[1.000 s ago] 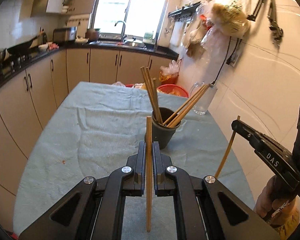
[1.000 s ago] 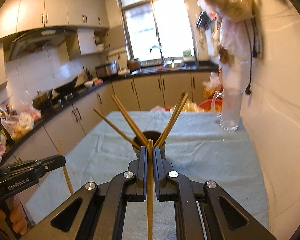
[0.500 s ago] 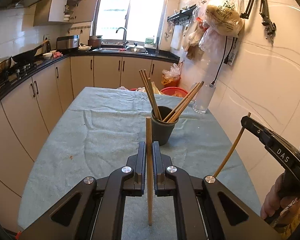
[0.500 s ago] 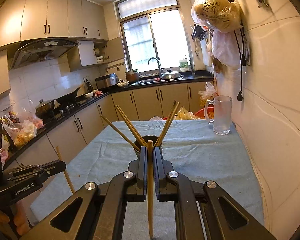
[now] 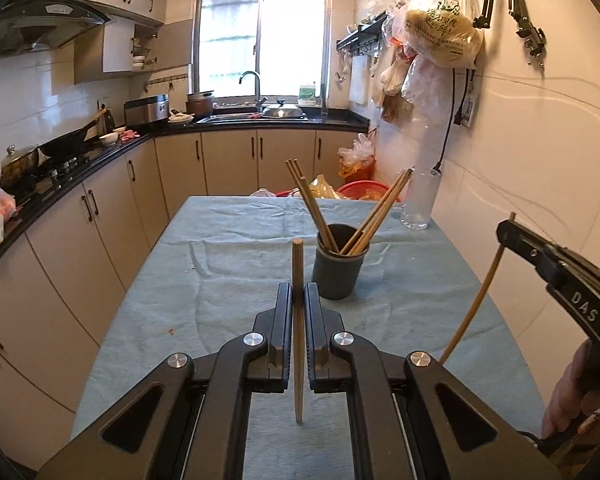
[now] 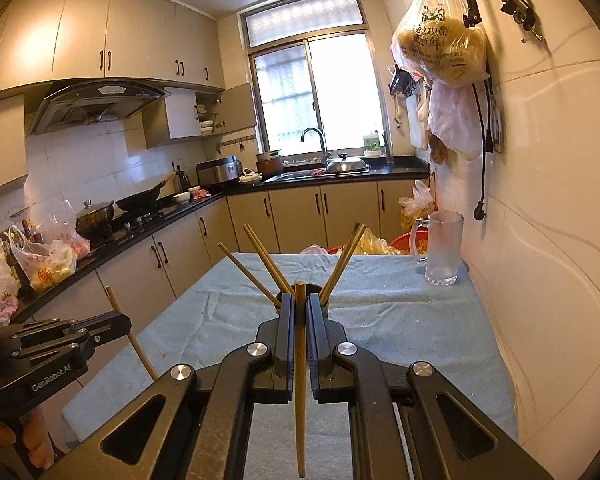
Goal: Organize utensils
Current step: 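Lift both chopsticks upright and carry them over the black holder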
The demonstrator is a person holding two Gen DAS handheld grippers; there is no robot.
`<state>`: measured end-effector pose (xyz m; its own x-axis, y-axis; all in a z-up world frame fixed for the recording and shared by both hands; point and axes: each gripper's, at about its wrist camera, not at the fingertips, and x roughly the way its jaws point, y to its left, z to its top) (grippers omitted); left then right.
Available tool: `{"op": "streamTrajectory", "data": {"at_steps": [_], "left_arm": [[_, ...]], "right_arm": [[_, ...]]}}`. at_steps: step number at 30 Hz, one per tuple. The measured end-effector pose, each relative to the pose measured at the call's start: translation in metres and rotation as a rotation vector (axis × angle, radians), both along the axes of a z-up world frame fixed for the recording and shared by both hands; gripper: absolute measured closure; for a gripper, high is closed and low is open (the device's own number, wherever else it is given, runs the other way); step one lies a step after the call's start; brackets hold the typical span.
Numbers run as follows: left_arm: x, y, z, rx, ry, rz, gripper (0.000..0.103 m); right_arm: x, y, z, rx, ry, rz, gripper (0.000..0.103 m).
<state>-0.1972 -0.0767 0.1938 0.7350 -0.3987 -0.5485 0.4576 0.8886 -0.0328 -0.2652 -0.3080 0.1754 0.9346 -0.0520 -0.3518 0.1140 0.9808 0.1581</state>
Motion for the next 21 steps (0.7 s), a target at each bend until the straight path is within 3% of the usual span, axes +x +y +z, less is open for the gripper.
{"op": "streamTrajectory", "data": {"at_steps": [7,21], "left_arm": [[-0.001,0.003,0.001,0.033,-0.023,0.027,0.098],[0.001,0.001,0.018,-0.015,-0.014,-0.044,0.098]], "right_arm": [[0.0,0.003,0.004,-0.011,-0.001,0.005,0.097],[0.006,-0.001,0.013,-0.015,-0.011,0.006,0.097]]}}
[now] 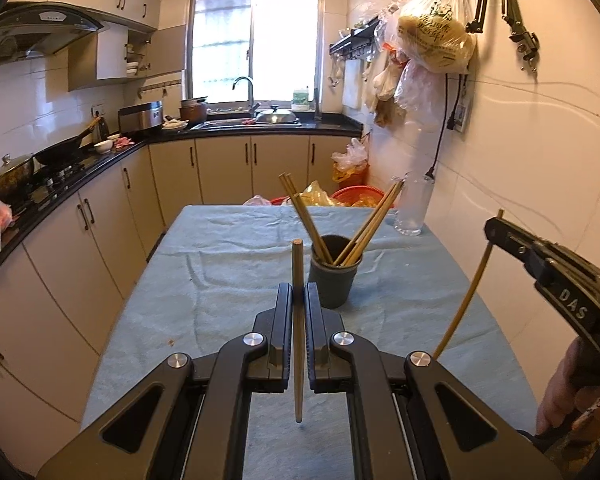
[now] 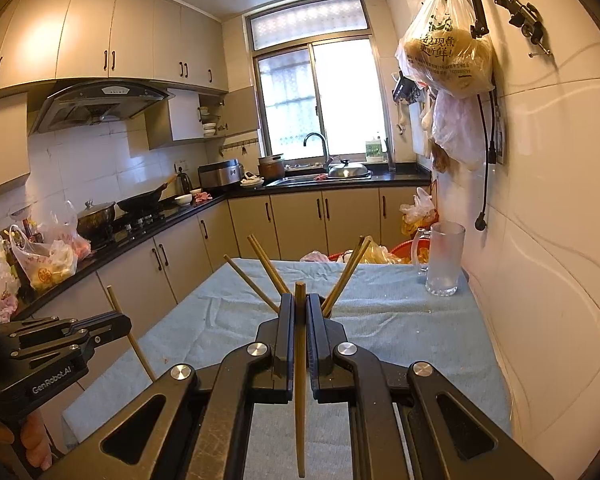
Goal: Organize utensils
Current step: 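Lift both chopsticks upright and carry them over the black holder, then lower both chopsticks into the holder and open both tools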
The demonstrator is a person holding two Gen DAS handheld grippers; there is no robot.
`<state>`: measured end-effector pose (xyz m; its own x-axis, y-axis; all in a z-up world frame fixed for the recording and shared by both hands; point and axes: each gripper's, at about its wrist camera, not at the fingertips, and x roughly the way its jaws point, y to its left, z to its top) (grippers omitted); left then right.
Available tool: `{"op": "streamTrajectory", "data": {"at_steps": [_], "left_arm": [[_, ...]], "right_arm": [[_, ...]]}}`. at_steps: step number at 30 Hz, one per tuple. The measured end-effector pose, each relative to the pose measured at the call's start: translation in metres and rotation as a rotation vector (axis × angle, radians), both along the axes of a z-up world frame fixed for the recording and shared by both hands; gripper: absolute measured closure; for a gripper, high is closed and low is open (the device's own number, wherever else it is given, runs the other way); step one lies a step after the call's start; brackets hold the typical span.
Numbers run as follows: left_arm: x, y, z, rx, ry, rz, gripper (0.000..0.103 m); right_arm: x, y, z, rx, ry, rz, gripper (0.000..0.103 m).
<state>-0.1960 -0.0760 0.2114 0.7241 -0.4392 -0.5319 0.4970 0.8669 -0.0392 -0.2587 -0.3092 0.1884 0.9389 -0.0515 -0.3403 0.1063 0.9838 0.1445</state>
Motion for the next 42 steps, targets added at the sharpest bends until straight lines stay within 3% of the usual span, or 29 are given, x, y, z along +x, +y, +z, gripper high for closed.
{"op": "streamTrajectory", "data": {"at_steps": [11,20,25,29,36,42], "left_arm": [[0.021,-0.017,0.053,-0.099,-0.046,-0.075,0.098],[0.076,-0.046,0.084,-0.254,-0.086,-0.063,0.098],[0.113,-0.067,0.074,-0.297,-0.062,-0.028,0.098],[0.138,-0.081,0.056,-0.281,-0.053,0.007,0.098],[0.164,-0.1,0.019,-0.226,0.016,0.008,0.098],[0.164,-0.101,0.009,-0.219,0.035,0.006,0.098]], "right_arm": [[0.028,-0.014,0.034,0.0,-0.065,-0.003,0.097],[0.087,-0.033,0.067,0.018,-0.16,-0.019,0.097],[0.127,-0.046,0.069,0.036,-0.204,-0.063,0.097],[0.159,-0.06,0.057,0.098,-0.202,-0.081,0.097],[0.197,-0.065,0.024,0.115,-0.131,-0.086,0.097],[0.213,-0.069,0.0,0.122,-0.054,-0.073,0.095]]}}
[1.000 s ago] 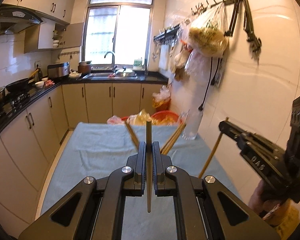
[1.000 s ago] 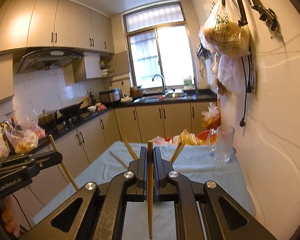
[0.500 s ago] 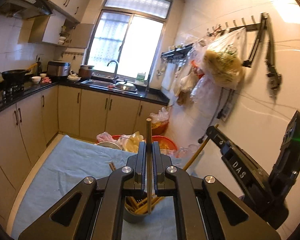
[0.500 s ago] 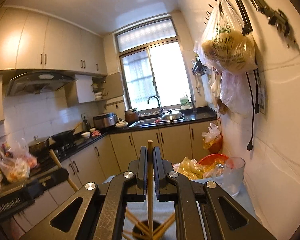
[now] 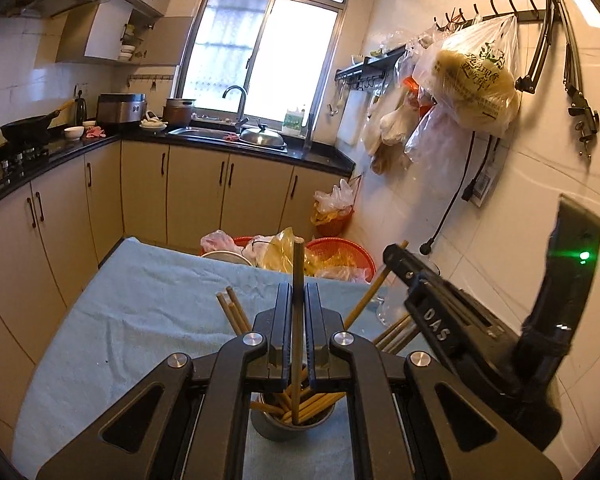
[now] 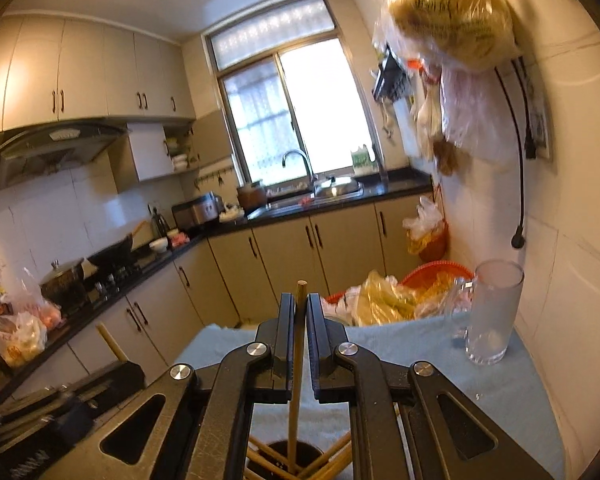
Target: Organize utensils
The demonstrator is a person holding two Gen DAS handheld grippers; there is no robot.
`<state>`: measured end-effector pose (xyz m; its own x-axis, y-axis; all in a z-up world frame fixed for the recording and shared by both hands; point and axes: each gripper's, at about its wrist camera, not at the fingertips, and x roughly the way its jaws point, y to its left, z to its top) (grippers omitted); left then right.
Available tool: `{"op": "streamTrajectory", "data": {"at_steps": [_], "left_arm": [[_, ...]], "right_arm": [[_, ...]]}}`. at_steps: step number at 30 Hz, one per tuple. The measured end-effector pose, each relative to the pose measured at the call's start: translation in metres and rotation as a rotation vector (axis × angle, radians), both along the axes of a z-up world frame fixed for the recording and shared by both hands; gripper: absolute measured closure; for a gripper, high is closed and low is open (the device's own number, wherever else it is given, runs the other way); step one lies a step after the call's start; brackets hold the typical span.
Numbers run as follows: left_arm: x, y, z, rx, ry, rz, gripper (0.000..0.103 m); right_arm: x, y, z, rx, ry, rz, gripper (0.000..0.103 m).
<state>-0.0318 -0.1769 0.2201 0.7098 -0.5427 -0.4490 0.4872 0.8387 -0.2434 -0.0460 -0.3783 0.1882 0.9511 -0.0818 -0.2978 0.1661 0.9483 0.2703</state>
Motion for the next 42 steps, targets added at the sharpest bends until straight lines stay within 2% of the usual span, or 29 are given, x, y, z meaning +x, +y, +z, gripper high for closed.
{"op": "streamTrajectory", "data": {"at_steps": [4,7,8,11,19,21,23,27,32,35,42], "left_arm": [[-0.008,0.003,0.0,0.012,-0.029,0.013,0.097],[-0.015,0.007,0.004,0.02,-0.046,0.019,0.095],[-0.016,0.008,0.004,0.018,-0.044,0.018,0.09],[-0.023,0.014,0.008,0.007,-0.041,0.024,0.077],[-0.057,0.037,0.021,-0.023,-0.056,0.027,0.065],[-0.069,0.045,0.022,-0.023,-0.069,0.031,0.06],[-0.082,0.055,0.021,-0.024,-0.083,0.041,0.051],[-0.104,0.073,0.013,-0.008,-0.085,0.072,0.047],[-0.121,0.094,-0.003,0.014,-0.035,0.094,0.042],[-0.129,0.108,-0.015,0.026,-0.023,0.142,0.038],[-0.128,0.131,-0.052,0.098,0.05,0.231,0.038]], "right_arm": [[0.001,-0.003,-0.005,0.006,0.022,0.003,0.094],[-0.003,-0.004,-0.001,0.009,0.018,0.005,0.083],[-0.006,-0.003,0.0,0.007,0.015,0.005,0.078],[-0.014,0.0,0.006,0.003,0.006,0.009,0.077],[-0.05,0.01,0.024,-0.009,-0.024,0.01,0.068],[-0.062,0.012,0.028,-0.013,-0.028,0.009,0.066],[-0.073,0.015,0.031,-0.019,-0.03,0.004,0.059],[-0.096,0.02,0.031,-0.036,-0.017,0.002,0.053],[-0.118,0.028,0.022,-0.033,0.021,0.009,0.048],[-0.125,0.034,0.011,-0.029,0.05,0.027,0.047],[-0.12,0.053,-0.03,0.025,0.161,0.082,0.047]]}}
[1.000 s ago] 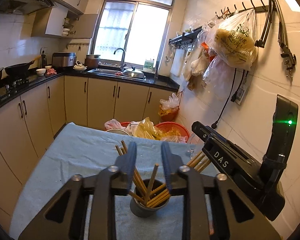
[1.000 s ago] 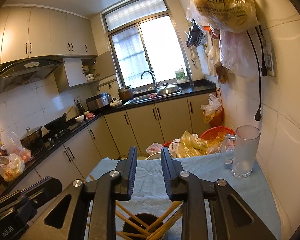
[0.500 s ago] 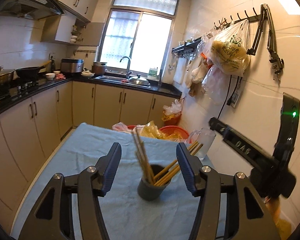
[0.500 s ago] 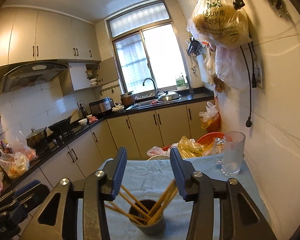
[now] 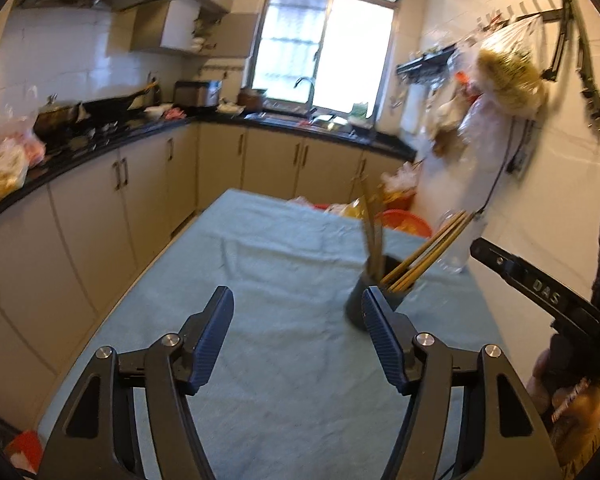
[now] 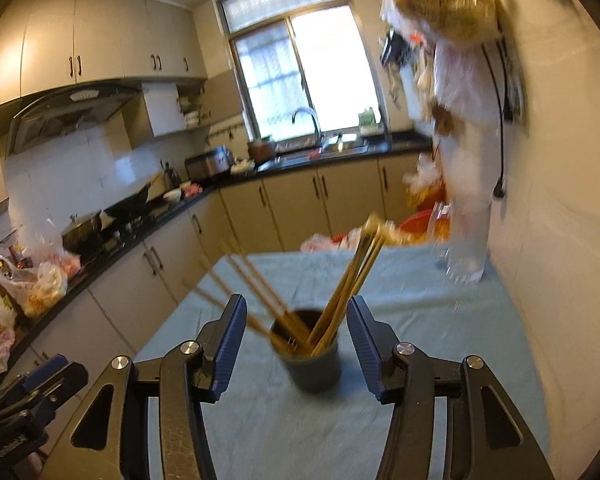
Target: Organize utensils
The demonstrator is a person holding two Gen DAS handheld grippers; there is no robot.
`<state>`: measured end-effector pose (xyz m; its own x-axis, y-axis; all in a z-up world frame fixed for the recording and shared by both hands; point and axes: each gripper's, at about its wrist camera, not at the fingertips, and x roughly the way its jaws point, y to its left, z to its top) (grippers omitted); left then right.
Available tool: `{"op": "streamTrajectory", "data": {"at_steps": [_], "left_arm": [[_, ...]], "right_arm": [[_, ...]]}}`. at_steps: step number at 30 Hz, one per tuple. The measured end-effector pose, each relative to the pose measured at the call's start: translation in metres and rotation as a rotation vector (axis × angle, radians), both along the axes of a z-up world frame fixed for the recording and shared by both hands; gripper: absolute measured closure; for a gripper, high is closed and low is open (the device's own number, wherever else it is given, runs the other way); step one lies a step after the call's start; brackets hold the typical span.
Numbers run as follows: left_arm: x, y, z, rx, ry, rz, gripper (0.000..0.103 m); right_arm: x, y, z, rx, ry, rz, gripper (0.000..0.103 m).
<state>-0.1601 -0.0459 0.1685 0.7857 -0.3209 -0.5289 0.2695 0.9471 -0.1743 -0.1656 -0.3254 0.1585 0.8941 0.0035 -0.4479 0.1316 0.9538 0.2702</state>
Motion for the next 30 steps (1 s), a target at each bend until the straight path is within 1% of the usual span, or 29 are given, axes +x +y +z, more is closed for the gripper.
{"op": "streamTrajectory", "data": {"at_steps": [3,6,9,12,16,18,21,23,26,30], "left_arm": [[0.004,0.004,-0.016,0.032,0.038,0.021,0.038],[0.007,0.006,-0.024,0.073,0.047,0.041,0.038],[0.008,0.008,-0.029,0.108,0.048,0.044,0.038],[0.012,0.01,-0.035,0.138,0.052,0.052,0.037],[0.023,0.016,-0.044,0.144,0.088,0.061,0.037],[0.028,0.02,-0.048,0.142,0.106,0.066,0.037],[0.035,0.025,-0.053,0.146,0.122,0.075,0.037],[0.038,0.028,-0.057,0.142,0.134,0.078,0.037],[0.043,0.032,-0.061,0.135,0.149,0.08,0.037],[0.049,0.034,-0.068,0.126,0.169,0.076,0.037]], "right_arm": [[0.001,0.01,-0.023,0.026,0.05,0.024,0.047],[0.001,0.017,-0.046,0.061,0.102,0.034,0.047],[0.005,0.019,-0.055,0.06,0.132,0.038,0.047],[0.018,0.024,-0.054,0.024,0.152,0.045,0.047],[0.047,0.039,-0.051,-0.039,0.175,0.085,0.047],[0.065,0.049,-0.054,-0.08,0.206,0.124,0.047],[0.088,0.062,-0.062,-0.109,0.258,0.177,0.047],[0.102,0.066,-0.066,-0.136,0.274,0.165,0.047],[0.115,0.062,-0.065,-0.152,0.265,0.122,0.047],[0.123,0.047,-0.059,-0.121,0.245,0.054,0.047]]}}
